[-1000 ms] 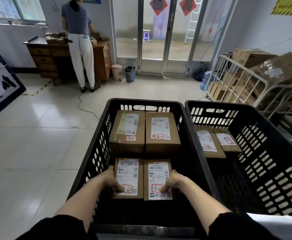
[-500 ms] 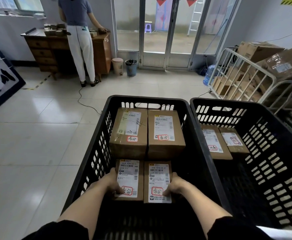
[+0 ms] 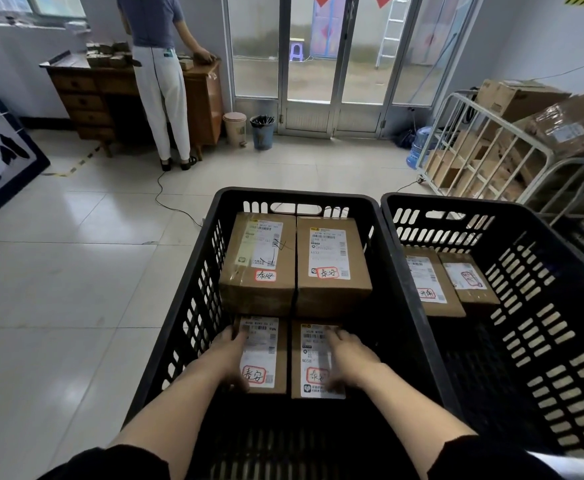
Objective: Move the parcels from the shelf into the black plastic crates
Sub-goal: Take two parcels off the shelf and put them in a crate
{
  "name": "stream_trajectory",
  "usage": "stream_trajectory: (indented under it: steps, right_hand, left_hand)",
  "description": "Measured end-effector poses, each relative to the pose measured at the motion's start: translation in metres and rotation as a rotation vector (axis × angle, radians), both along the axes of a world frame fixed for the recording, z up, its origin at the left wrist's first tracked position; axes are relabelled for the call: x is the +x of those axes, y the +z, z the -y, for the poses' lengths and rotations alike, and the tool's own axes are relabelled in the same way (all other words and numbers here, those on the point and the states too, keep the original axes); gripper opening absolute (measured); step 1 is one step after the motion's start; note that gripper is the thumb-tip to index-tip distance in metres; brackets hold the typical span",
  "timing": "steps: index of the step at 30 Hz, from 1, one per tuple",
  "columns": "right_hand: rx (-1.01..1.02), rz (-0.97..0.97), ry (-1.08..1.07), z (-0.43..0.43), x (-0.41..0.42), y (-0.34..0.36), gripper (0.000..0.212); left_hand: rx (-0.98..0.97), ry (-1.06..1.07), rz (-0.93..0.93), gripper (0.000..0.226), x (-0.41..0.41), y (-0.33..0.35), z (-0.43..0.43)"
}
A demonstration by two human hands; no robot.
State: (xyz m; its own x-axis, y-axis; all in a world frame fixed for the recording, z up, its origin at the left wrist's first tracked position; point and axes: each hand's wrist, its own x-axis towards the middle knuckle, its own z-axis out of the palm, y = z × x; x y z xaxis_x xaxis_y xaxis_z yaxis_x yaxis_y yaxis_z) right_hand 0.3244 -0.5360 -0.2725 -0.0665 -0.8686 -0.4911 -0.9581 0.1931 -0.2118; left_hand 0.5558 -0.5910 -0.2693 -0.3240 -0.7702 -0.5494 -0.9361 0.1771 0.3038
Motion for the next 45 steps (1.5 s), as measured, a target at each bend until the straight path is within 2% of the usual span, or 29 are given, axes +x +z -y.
stream_trajectory:
  steps: [6,15,24,36,45]
  right_hand:
    - [0.018,-0.065,0.173,-0.002,0.004,-0.009,0.091]
    - [0.056,-0.057,0.188,0.006,0.003,-0.014,0.094]
    - [0.058,-0.115,0.185,0.004,0.008,-0.007,0.093]
    - [-0.131,-0.109,0.21,-0.024,0.004,0.056,0.094]
    - [-0.336,-0.081,0.105,-0.075,0.017,0.101,0.086]
  left_hand:
    - [-0.087,-0.19,0.072,0.103,-0.001,-0.002,0.001]
    - [-0.048,-0.228,0.119,0.104,-0.004,-0.003,0.009]
    - [-0.127,-0.267,0.184,0.104,-0.009,0.006,0.003]
    - [-0.247,-0.232,-0.015,0.107,-0.009,0.053,-0.023]
    - [-0.355,-0.191,-0.118,0.093,-0.007,0.098,-0.066]
